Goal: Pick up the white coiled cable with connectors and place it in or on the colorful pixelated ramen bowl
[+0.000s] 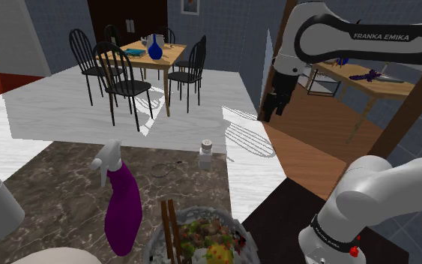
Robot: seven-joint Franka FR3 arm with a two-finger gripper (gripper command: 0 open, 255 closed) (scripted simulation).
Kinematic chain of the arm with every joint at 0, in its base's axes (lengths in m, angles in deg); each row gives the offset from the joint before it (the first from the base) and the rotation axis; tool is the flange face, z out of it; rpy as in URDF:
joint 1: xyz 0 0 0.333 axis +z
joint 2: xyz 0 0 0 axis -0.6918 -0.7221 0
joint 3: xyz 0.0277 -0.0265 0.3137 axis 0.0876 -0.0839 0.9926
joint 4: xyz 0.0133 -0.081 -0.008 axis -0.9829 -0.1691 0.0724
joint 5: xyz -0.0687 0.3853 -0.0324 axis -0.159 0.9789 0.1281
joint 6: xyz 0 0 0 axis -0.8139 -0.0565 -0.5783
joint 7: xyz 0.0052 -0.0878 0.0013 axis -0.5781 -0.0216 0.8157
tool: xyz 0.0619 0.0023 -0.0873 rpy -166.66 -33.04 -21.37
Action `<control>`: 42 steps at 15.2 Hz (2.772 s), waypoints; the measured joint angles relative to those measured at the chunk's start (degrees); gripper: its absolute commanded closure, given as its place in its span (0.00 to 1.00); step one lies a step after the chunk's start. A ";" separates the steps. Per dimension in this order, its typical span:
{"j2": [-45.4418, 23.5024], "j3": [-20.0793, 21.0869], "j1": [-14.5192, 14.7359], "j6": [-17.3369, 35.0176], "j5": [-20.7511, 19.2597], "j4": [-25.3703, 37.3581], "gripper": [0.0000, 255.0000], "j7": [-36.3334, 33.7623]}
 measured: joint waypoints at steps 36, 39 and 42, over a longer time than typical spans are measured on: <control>-31.07 25.16 21.13 95.25 13.41 -13.92 0.00 8.21; -34.63 30.58 16.04 97.40 14.64 -12.18 0.00 9.53; -37.05 35.99 11.21 98.70 17.47 -10.71 0.00 12.21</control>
